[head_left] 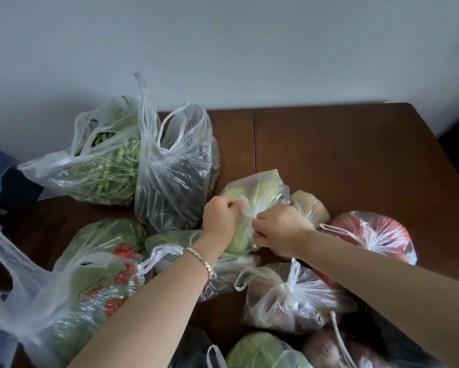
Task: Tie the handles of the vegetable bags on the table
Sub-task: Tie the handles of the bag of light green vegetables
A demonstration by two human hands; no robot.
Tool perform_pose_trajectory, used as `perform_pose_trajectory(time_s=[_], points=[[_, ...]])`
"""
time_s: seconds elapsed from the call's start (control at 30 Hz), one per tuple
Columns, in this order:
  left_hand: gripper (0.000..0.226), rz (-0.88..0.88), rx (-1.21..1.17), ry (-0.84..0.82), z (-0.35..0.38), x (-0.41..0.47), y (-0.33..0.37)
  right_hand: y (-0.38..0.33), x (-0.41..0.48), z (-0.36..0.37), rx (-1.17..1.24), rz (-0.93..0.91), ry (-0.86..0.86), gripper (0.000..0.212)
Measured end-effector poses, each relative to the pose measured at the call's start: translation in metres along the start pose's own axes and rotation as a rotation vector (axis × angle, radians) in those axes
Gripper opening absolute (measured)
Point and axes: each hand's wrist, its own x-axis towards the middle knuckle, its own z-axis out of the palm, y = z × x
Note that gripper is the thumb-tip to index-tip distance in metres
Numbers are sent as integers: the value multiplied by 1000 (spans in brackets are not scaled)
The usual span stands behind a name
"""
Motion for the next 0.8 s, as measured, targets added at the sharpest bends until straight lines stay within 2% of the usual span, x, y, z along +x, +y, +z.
perform_pose_trajectory(time_s=[0.17, 0.23, 0.33, 0.4, 0.5, 0.57, 0.67, 0.8], points=[[21, -158, 92, -114, -9, -8, 4, -10, 0, -4, 20, 166, -135, 28], [23, -93, 250, -113, -20, -16, 10, -11, -10, -10, 159, 345, -283, 33], [34, 64, 446, -7, -44, -44, 17, -17, -24, -30, 273, 462, -277, 31], [28, 76, 444, -62, -55, -65, 14, -23, -29, -41, 336, 495, -271, 28], [20, 5, 495, -188, -74, -106, 12, -43, -33, -59, 343, 429, -348, 33], [20, -1, 592, -199, -85, -123, 9, -57, -32, -68, 345, 371, -386, 29], [21, -44, 609, -99, -111, -152, -1, -82, -33, -83, 338, 236, -415, 33], [18, -37, 628, 136, -155, -178, -17, -116, -33, -92, 327, 131, -465, 34]])
